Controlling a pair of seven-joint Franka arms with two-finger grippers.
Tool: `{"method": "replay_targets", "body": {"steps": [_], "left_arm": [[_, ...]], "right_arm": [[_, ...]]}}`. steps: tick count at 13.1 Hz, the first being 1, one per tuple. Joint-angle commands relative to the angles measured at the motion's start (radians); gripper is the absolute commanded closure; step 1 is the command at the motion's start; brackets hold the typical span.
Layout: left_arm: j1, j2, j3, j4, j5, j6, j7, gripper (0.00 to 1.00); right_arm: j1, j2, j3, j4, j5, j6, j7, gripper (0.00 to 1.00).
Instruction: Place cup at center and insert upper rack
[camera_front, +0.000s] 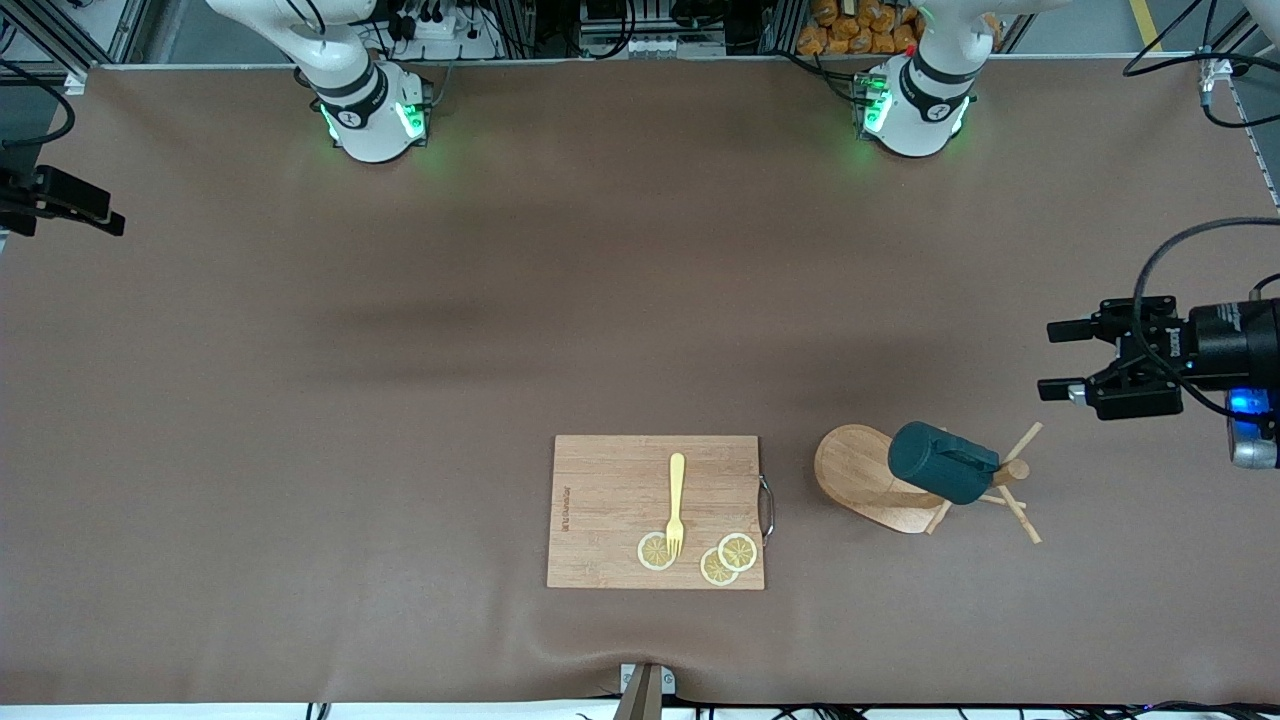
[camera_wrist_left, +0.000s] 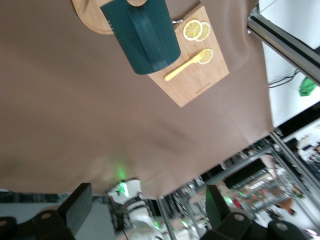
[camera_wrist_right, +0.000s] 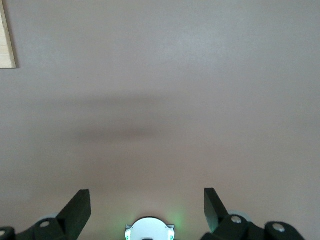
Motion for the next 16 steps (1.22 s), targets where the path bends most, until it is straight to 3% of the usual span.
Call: {"method": "replay_targets", "body": {"steps": [1, 16], "left_arm": [[-0.024, -0.041, -0.005, -0.018, 0.100, 0.018, 0.045, 0.00], [-0.226, -0.136, -0.012, -0.018, 0.612, 0.023, 0.165, 0.00]], "right_arm": [[-0.001, -0.017, 0.010, -0.013, -0.026, 0.012, 0.001, 0.00], [0.006, -0.017, 0.010, -0.013, -0.026, 0.009, 0.004, 0.00]]}}
